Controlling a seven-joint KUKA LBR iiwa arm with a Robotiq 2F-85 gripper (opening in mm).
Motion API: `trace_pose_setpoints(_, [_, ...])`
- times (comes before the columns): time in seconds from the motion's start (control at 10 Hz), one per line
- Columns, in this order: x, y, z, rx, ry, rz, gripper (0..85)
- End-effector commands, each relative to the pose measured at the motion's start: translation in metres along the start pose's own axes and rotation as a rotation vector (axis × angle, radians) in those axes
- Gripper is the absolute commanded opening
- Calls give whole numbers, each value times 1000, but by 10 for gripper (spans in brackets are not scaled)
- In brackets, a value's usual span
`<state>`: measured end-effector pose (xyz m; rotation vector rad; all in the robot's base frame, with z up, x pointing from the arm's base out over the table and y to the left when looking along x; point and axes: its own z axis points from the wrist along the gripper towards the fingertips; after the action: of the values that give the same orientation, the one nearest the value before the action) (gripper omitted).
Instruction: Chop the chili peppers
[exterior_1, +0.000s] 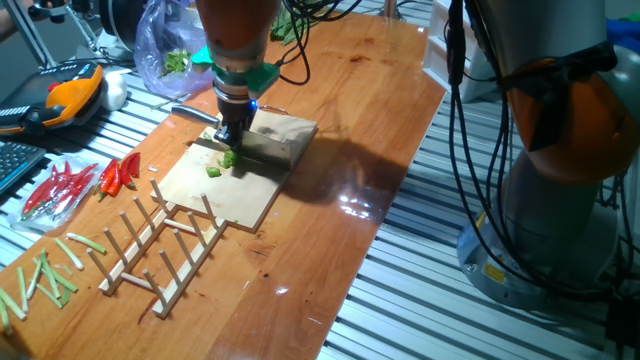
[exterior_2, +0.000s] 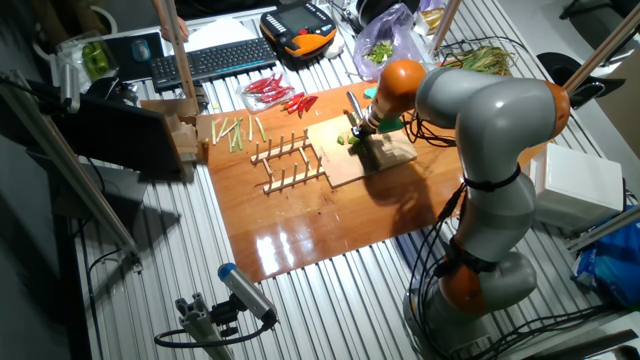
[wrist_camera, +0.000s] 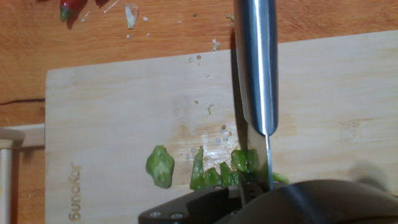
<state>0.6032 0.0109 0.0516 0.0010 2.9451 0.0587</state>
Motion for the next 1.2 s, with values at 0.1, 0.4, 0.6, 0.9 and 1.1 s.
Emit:
trace_pose_setpoints(0.1, [-7, 2, -1, 1, 28, -4, 0])
trace_pose_setpoints(0.4, [-17, 6, 0, 7, 61, -6, 0])
trace_pose_setpoints(0.6, [-21, 12, -5, 9, 97, -3, 0])
trace_pose_setpoints(0.9, [-19, 9, -2, 7, 97, 0, 0])
trace_pose_setpoints(1.1, [-18, 8, 3, 5, 104, 7, 0])
